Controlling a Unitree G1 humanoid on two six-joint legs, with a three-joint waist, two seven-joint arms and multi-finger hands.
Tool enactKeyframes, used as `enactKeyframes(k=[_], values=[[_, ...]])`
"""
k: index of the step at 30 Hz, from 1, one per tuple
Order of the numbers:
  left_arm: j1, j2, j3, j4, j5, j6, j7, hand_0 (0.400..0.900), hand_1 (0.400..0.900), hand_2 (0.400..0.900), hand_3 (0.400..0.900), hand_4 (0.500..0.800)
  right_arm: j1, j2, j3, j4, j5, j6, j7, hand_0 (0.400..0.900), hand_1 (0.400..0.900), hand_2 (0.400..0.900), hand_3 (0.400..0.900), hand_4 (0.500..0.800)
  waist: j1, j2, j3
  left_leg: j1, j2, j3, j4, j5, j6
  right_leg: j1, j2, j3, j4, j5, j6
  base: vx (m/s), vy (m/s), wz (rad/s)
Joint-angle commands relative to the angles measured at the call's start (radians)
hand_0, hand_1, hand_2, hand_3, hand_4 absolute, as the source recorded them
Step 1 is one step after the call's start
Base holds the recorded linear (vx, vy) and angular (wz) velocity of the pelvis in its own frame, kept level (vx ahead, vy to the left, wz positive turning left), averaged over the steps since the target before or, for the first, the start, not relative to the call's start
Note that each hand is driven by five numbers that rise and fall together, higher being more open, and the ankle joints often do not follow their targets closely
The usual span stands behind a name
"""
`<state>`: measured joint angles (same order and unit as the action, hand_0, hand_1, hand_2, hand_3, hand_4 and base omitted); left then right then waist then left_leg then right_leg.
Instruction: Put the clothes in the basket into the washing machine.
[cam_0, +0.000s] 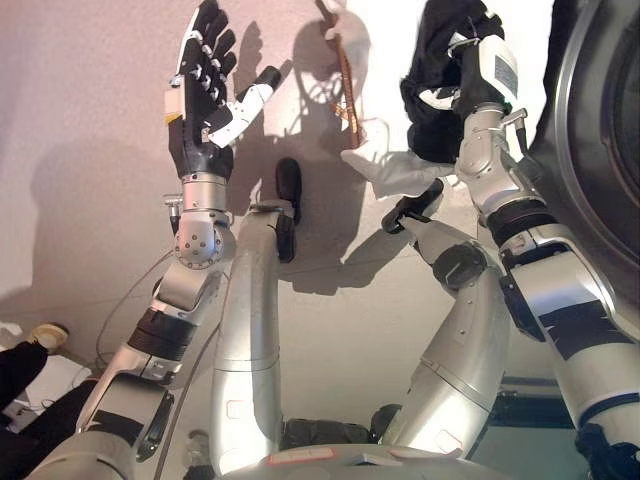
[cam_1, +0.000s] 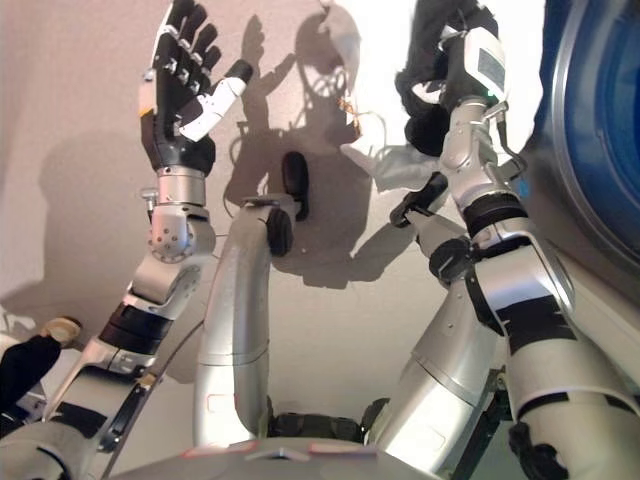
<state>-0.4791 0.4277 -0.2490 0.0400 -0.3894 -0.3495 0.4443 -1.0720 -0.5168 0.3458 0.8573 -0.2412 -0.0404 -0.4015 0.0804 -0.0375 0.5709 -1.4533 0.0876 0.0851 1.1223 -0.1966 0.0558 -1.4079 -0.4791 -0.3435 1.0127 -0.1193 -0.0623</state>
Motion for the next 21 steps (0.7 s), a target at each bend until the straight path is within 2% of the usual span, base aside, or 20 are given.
enactKeyframes(k=[1, 2, 3, 5, 6, 9, 11, 12, 14, 15, 17, 18, 19, 21], values=[[0.092, -0.076, 0.079, -0.122, 0.091, -0.044, 0.03, 0.9, 0.9, 0.9, 0.9, 0.8, 0.175, -0.016, -0.053, -0.247, 0.055, -0.107, -0.074, 0.4, 0.4, 0.4, 0.4, 0.5, -0.092, 0.033, -0.174, 0.035, -0.045, -0.013, -0.141, -0.022, 0.019, -0.088, 0.051, -0.047, -0.023, -0.035, 0.115, 0.02, -0.038, -0.16], [0.104, -0.079, 0.102, -0.116, 0.105, -0.036, 0.04, 0.9, 0.9, 0.9, 0.9, 0.8, 0.279, -0.028, -0.132, -0.461, 0.069, -0.15, -0.084, 0.4, 0.4, 0.4, 0.4, 0.5, -0.125, 0.023, -0.172, 0.043, -0.042, -0.015, -0.155, -0.025, 0.016, -0.071, 0.063, -0.061, -0.043, -0.034, 0.121, 0.02, -0.037, -0.14], [0.11, -0.077, 0.094, -0.116, 0.106, -0.037, 0.041, 0.9, 0.9, 0.9, 0.9, 0.8, 0.307, -0.028, -0.146, -0.488, 0.065, -0.14, -0.079, 0.4, 0.4, 0.4, 0.4, 0.5, -0.119, 0.022, -0.177, 0.047, -0.043, -0.017, -0.159, -0.023, 0.015, -0.065, 0.063, -0.063, -0.047, -0.033, 0.121, 0.02, -0.041, -0.12], [0.135, -0.07, 0.114, -0.113, 0.114, -0.038, 0.049, 0.9, 0.9, 0.9, 0.9, 0.8, 0.433, -0.011, -0.264, -0.702, 0.116, -0.205, -0.085, 0.4, 0.4, 0.4, 0.4, 0.5, -0.15, 0.013, -0.177, 0.056, -0.037, -0.016, -0.173, -0.024, 0.013, -0.043, 0.075, -0.075, -0.071, -0.036, 0.124, 0.01, -0.032, -0.08], [0.14, -0.067, 0.108, -0.113, 0.113, -0.038, 0.049, 0.9, 0.9, 0.9, 0.9, 0.8, 0.454, -0.008, -0.275, -0.722, 0.115, -0.198, -0.079, 0.4, 0.4, 0.4, 0.4, 0.5, -0.145, 0.01, -0.181, 0.06, -0.037, -0.016, -0.175, -0.023, 0.012, -0.04, 0.075, -0.076, -0.074, -0.036, 0.123, 0.01, -0.023, -0.08], [0.178, -0.062, 0.116, -0.123, 0.119, -0.034, 0.051, 0.9, 0.9, 0.9, 0.9, 0.8, 0.554, 0.029, -0.378, -0.868, 0.203, -0.254, -0.08, 0.4, 0.4, 0.4, 0.4, 0.5, -0.17, 0.002, -0.188, 0.072, -0.031, -0.011, -0.186, -0.028, 0.015, -0.025, 0.09, -0.082, -0.088, -0.039, 0.127, 0.0, -0.007, -0.1], [0.204, -0.063, 0.131, -0.13, 0.124, -0.033, 0.066, 0.9, 0.9, 0.9, 0.9, 0.8, 0.591, 0.094, -0.465, -0.918, 0.297, -0.301, -0.117, 0.4, 0.4, 0.4, 0.4, 0.5, -0.19, 0.003, -0.201, 0.082, -0.024, -0.008, -0.193, -0.033, 0.017, -0.02, 0.102, -0.079, -0.097, -0.04, 0.129, 0.02, 0.015, -0.18], [0.207, -0.059, 0.129, -0.133, 0.125, -0.032, 0.066, 0.9, 0.9, 0.9, 0.9, 0.8, 0.598, 0.099, -0.468, -0.925, 0.298, -0.299, -0.116, 0.4, 0.4, 0.4, 0.4, 0.5, -0.187, -0.001, -0.203, 0.083, -0.023, -0.007, -0.193, -0.033, 0.017, -0.019, 0.103, -0.078, -0.098, -0.04, 0.129, 0.01, 0.013, -0.17], [0.22, -0.066, 0.136, -0.13, 0.124, -0.037, 0.089, 0.9, 0.9, 0.9, 0.9, 0.8, 0.586, 0.155, -0.536, -0.91, 0.327, -0.328, -0.202, 0.4, 0.4, 0.4, 0.4, 0.5, -0.201, 0.004, -0.216, 0.096, -0.013, 0.0, -0.198, -0.04, 0.02, -0.013, 0.11, -0.071, -0.104, -0.043, 0.131, 0.01, 0.019, -0.16], [0.219, -0.064, 0.134, -0.13, 0.124, -0.038, 0.091, 0.9, 0.9, 0.9, 0.9, 0.8, 0.583, 0.155, -0.535, -0.906, 0.324, -0.331, -0.208, 0.4, 0.4, 0.4, 0.4, 0.5, -0.199, 0.001, -0.215, 0.097, -0.012, 0.002, -0.198, -0.041, 0.021, -0.012, 0.111, -0.07, -0.104, -0.043, 0.131, 0.0, 0.012, -0.12], [0.218, -0.07, 0.126, -0.128, 0.116, -0.052, 0.116, 0.9, 0.9, 0.9, 0.9, 0.8, 0.495, 0.188, -0.592, -0.818, 0.365, -0.356, -0.338, 0.4, 0.4, 0.4, 0.4, 0.5, -0.201, 0.014, -0.229, 0.104, -0.009, 0.008, -0.196, -0.049, 0.025, -0.01, 0.117, -0.064, -0.105, -0.044, 0.133, 0.01, 0.004, -0.05], [0.212, -0.069, 0.126, -0.127, 0.117, -0.054, 0.118, 0.9, 0.9, 0.9, 0.9, 0.8, 0.481, 0.184, -0.589, -0.803, 0.362, -0.363, -0.348, 0.4, 0.4, 0.4, 0.4, 0.5, -0.2, 0.012, -0.225, 0.103, -0.008, 0.009, -0.196, -0.049, 0.025, -0.012, 0.117, -0.063, -0.105, -0.044, 0.133, 0.0, 0.0, 0.0], [0.208, -0.071, 0.113, -0.126, 0.108, -0.061, 0.133, 0.9, 0.9, 0.9, 0.9, 0.8, 0.39, 0.186, -0.613, -0.707, 0.387, -0.363, -0.429, 0.4, 0.4, 0.4, 0.4, 0.5, -0.19, 0.026, -0.237, 0.105, -0.01, 0.01, -0.194, -0.05, 0.026, -0.017, 0.116, -0.057, -0.101, -0.043, 0.134, 0.0, 0.0, 0.0], [0.199, -0.065, 0.093, -0.131, 0.108, -0.072, 0.142, 0.9, 0.9, 0.9, 0.9, 0.8, 0.273, 0.137, -0.63, -0.544, 0.365, -0.339, -0.551, 0.4, 0.4, 0.4, 0.4, 0.5, -0.174, 0.04, -0.243, 0.104, -0.015, 0.013, -0.193, -0.05, 0.029, -0.027, 0.113, -0.048, -0.09, -0.045, 0.133, 0.01, 0.015, 0.04]])
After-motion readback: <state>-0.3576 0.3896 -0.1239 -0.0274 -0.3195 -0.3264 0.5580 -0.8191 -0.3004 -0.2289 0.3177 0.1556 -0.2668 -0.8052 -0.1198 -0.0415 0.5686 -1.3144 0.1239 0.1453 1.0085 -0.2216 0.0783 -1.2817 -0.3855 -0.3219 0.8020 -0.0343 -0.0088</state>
